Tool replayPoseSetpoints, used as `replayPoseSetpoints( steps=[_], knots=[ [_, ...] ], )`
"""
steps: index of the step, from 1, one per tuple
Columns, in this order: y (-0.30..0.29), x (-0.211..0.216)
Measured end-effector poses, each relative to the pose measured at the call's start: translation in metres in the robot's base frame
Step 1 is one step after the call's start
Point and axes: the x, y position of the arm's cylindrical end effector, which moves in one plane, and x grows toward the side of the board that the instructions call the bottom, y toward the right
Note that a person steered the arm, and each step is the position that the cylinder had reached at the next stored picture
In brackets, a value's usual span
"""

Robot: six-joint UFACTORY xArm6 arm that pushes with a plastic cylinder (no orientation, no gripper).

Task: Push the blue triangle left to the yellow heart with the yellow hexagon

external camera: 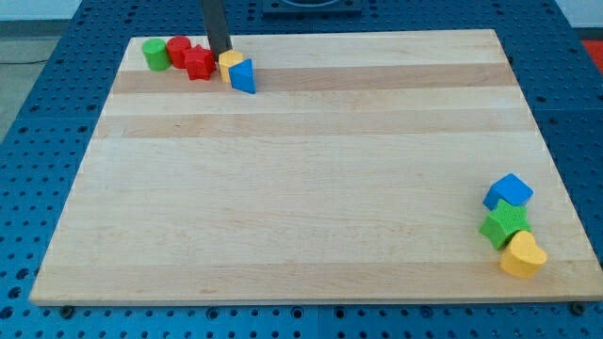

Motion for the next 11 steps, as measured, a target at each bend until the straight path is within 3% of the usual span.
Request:
replayPoseSetpoints(
  steps=[3,5,8,11],
  knots=[
    [0.07,0.082],
    [0.077,0.153],
    [0.158,0.217],
    [0.177,0.277]
  ],
)
